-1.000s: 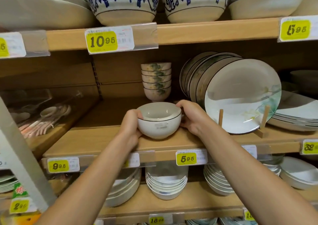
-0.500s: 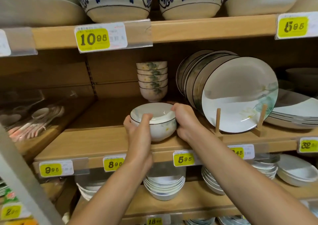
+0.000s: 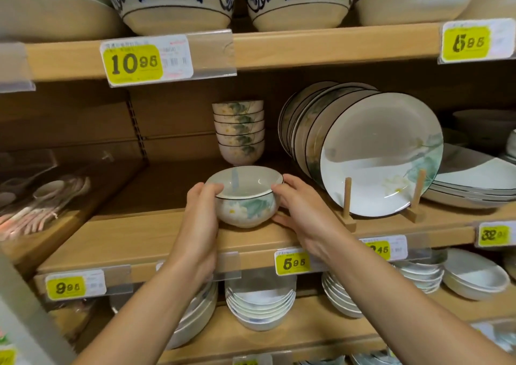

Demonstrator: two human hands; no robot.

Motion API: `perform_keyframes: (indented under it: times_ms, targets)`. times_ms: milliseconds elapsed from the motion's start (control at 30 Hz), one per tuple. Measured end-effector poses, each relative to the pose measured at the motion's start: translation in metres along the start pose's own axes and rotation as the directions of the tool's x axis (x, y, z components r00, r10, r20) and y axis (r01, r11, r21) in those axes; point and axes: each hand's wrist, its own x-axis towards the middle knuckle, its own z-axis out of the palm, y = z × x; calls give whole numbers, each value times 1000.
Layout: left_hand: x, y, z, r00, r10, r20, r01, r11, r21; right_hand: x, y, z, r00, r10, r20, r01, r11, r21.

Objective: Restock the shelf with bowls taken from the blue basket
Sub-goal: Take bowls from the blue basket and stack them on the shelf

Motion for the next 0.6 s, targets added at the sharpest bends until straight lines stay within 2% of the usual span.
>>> perform_keyframes:
  times_ms: [200, 333, 600]
  targets:
    - [45, 16, 21, 996, -63, -60, 61, 998, -25, 41, -12, 19, 991, 76, -112, -75, 997, 15]
    - [72, 21, 26, 991, -105, -81, 98, 991, -88, 65, -16, 25, 988, 94, -120, -90, 995, 33]
    - [105, 17, 29, 985, -118, -124, 119, 993, 0, 88, -17, 37, 983, 73, -171, -59, 995, 87]
